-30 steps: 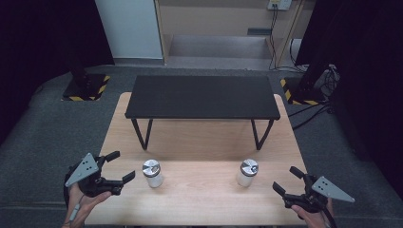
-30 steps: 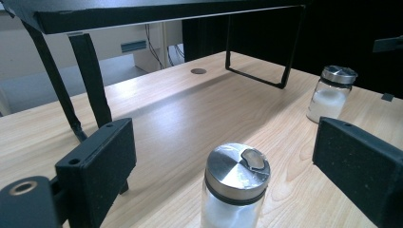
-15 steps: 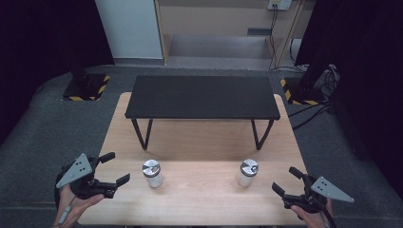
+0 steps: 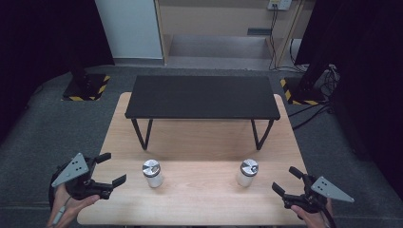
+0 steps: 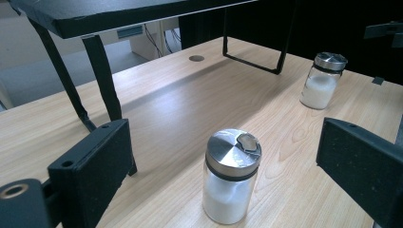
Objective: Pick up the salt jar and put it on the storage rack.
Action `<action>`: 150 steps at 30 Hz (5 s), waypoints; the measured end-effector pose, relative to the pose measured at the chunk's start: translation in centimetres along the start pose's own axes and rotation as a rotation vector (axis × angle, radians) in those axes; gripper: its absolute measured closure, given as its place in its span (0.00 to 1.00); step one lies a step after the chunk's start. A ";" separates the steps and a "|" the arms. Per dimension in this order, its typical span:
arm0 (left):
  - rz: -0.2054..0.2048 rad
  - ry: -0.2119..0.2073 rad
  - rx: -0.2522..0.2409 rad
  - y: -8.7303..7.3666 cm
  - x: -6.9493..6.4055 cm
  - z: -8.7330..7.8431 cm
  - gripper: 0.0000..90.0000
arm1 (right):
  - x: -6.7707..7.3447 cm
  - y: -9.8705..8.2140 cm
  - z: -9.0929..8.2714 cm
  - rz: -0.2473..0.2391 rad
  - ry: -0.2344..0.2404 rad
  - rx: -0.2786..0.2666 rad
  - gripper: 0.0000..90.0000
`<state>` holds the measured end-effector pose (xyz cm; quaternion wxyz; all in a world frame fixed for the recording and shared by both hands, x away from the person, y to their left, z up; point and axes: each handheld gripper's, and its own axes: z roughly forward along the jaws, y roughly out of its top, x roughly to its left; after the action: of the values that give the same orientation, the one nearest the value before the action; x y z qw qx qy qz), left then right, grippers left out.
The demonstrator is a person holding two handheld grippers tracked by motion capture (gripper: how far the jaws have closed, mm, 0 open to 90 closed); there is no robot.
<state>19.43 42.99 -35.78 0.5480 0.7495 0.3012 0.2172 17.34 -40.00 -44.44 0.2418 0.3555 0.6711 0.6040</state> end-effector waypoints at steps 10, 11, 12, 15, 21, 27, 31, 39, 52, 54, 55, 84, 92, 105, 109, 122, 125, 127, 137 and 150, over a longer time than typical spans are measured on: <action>-0.002 0.009 0.037 0.7 0.2 -0.7 0.03 | 0.0 0.0 0.0 0.002 0.001 0.001 0.07; -0.002 0.010 0.042 0.7 0.2 -0.7 0.03 | 0.0 0.0 0.0 0.001 0.002 0.001 0.07; -0.001 0.011 0.049 0.8 0.2 -0.8 0.02 | 0.0 0.0 0.0 0.001 0.002 0.000 0.07; 0.001 0.013 0.071 1.1 0.3 -0.8 0.02 | 0.0 0.0 0.0 0.001 0.001 -0.001 0.07; -0.002 0.007 0.097 1.4 0.6 -0.6 0.02 | 0.0 0.0 0.1 0.001 0.001 0.000 0.07; 0.004 0.003 0.131 1.7 0.8 -0.1 0.02 | 0.0 0.0 0.0 0.002 0.000 -0.002 0.07; 0.004 0.001 0.149 1.8 1.0 0.3 0.02 | 0.0 0.0 0.1 0.001 0.001 0.000 0.07; 0.013 -0.017 0.189 2.3 1.3 1.6 0.02 | 0.0 0.0 0.1 0.003 -0.001 0.003 0.07; 0.042 -0.077 0.271 3.4 1.8 5.1 0.03 | 0.0 0.0 0.1 0.003 -0.001 0.002 0.07; 0.051 -0.087 0.280 3.6 1.7 5.8 0.03 | 0.0 -0.1 0.1 0.002 -0.002 0.001 0.07; 0.054 -0.090 0.283 3.6 1.7 6.2 0.03 | 0.0 -0.1 0.1 0.002 -0.002 0.001 0.07; 0.085 -0.155 0.310 1.6 1.6 13.0 0.36 | -0.1 -0.2 0.0 0.005 -0.001 -0.001 0.08; 0.083 -0.150 0.300 1.4 1.5 12.9 0.38 | -0.1 -0.2 0.0 0.004 0.000 -0.002 0.08; 0.104 -0.205 0.288 2.8 1.1 12.9 0.38 | -0.1 -0.2 0.0 0.002 0.001 0.000 0.08; 0.113 -0.234 0.263 4.5 1.2 12.6 0.38 | -0.2 -0.2 0.0 0.002 0.001 0.000 0.08; 0.180 -0.303 0.205 14.1 1.5 10.7 0.38 | -0.1 -0.3 0.1 0.000 0.003 -0.003 0.08; 0.179 -0.320 0.189 16.3 1.8 10.3 0.38 | -0.1 -0.2 0.2 0.000 0.005 -0.003 0.08; 0.173 -0.332 0.179 17.7 2.2 10.1 0.38 | -0.1 -0.3 0.2 -0.001 0.005 -0.003 0.08; 0.187 -0.337 0.165 23.4 4.4 9.6 0.38 | -0.2 -0.3 0.2 0.001 0.004 -0.001 0.08; 0.191 -0.229 0.148 26.5 7.9 11.0 0.38 | -0.2 -0.3 0.2 0.004 0.002 -0.001 0.08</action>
<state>38.03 35.07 -13.91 0.4987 0.8331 0.1792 0.1587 17.59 -40.06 -44.82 0.2404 0.3561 0.6702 0.6052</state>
